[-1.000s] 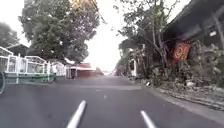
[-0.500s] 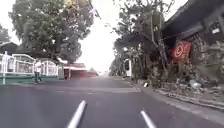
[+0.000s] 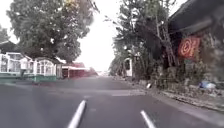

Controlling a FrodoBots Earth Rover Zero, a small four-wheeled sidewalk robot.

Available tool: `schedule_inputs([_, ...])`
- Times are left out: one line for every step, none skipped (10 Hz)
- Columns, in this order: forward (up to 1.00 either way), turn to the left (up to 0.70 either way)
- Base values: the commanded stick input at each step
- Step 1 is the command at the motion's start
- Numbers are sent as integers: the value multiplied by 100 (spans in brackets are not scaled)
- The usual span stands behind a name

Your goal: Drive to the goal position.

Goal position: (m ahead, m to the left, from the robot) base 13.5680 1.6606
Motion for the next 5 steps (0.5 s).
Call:
schedule_inputs([100,0])
schedule_inputs([100,0])
schedule_inputs([100,0])
schedule_inputs([100,0])
schedule_inputs([100,0])
